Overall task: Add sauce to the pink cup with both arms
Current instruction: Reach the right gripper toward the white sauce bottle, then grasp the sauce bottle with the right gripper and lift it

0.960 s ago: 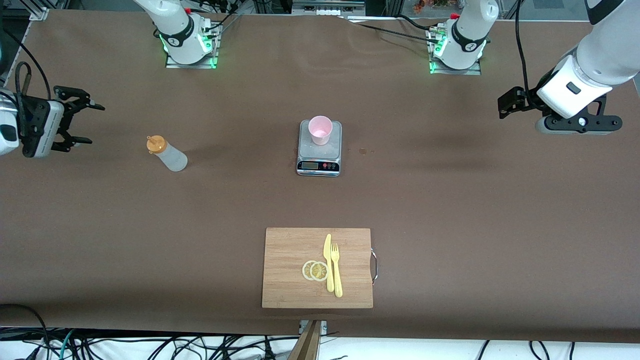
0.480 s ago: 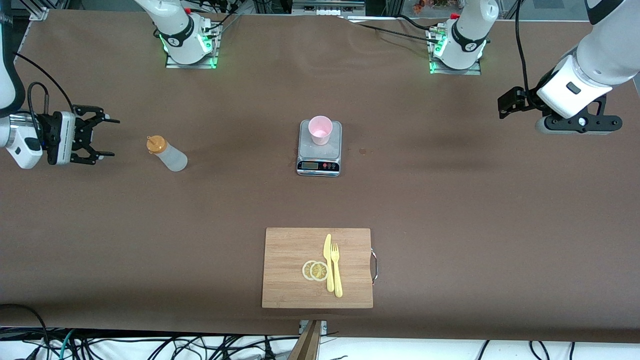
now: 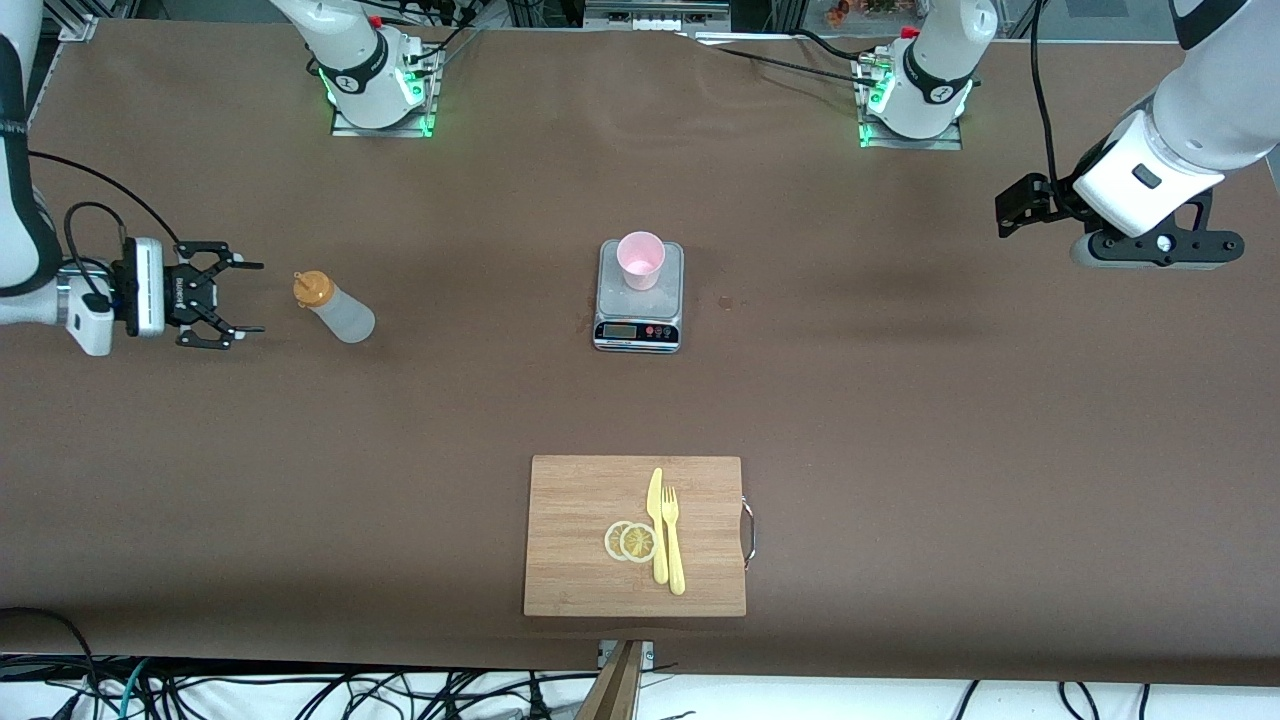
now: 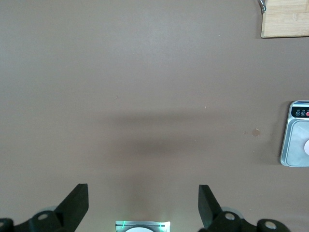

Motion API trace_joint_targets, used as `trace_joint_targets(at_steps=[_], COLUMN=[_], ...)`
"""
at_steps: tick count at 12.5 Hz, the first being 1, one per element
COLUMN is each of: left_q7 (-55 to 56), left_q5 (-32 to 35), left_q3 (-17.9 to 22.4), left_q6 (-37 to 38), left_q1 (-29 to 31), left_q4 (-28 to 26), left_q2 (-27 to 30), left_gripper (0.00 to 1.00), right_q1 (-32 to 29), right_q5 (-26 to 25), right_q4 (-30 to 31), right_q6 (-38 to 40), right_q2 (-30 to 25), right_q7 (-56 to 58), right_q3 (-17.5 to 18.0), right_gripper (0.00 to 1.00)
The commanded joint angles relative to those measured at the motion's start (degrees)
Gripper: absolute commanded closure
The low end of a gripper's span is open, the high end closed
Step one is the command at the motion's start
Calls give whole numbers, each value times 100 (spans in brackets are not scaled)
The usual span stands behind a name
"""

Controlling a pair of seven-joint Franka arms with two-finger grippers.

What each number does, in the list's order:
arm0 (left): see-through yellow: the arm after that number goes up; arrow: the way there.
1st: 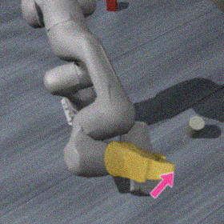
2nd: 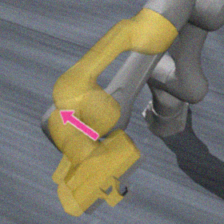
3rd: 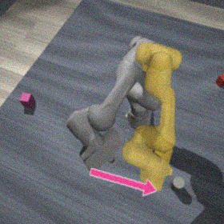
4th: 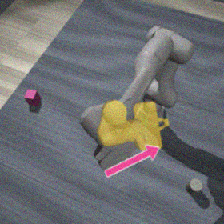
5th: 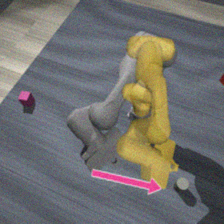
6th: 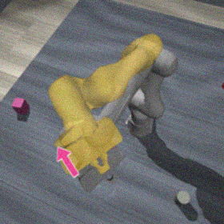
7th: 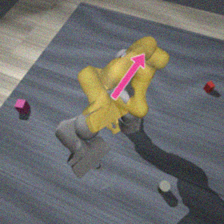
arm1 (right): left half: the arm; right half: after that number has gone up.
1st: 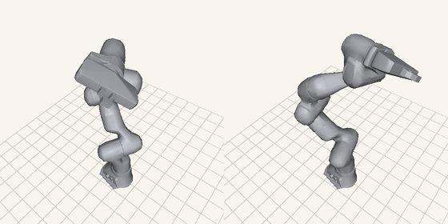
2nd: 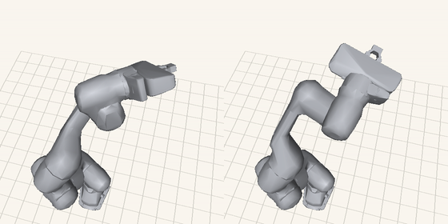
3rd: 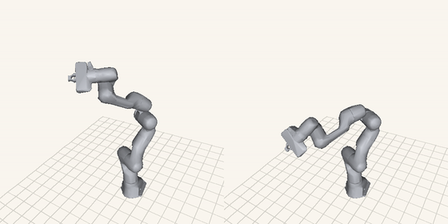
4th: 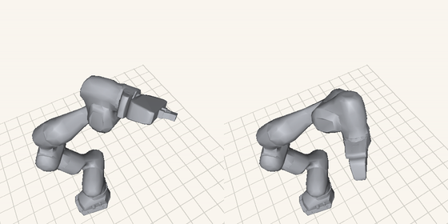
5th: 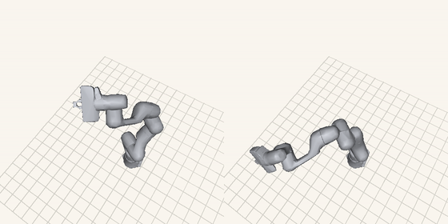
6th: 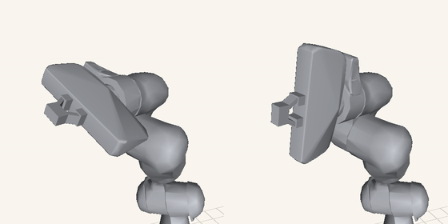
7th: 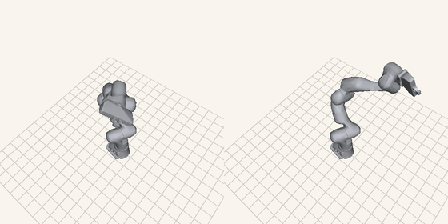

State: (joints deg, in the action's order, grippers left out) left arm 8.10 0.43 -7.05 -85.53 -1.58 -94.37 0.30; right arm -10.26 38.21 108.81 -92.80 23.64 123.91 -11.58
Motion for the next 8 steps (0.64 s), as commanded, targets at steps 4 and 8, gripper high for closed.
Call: trace_joint_targets(at_steps=[4,8], left_q7=[-54,-54], left_q5=[-113,-113], left_q3=[2,-7], left_q6=[10,10], left_q1=[8,-1], left_q4=[-29,-29], left_q2=[49,49], left_gripper=[0,0], right_q1=[-108,-90], right_q5=[758,767], right_q4=[-18,8], right_q6=[183,324], right_q2=[572,809], right_q7=[1538,2100], right_q3=[25,25], right_gripper=[1,1])
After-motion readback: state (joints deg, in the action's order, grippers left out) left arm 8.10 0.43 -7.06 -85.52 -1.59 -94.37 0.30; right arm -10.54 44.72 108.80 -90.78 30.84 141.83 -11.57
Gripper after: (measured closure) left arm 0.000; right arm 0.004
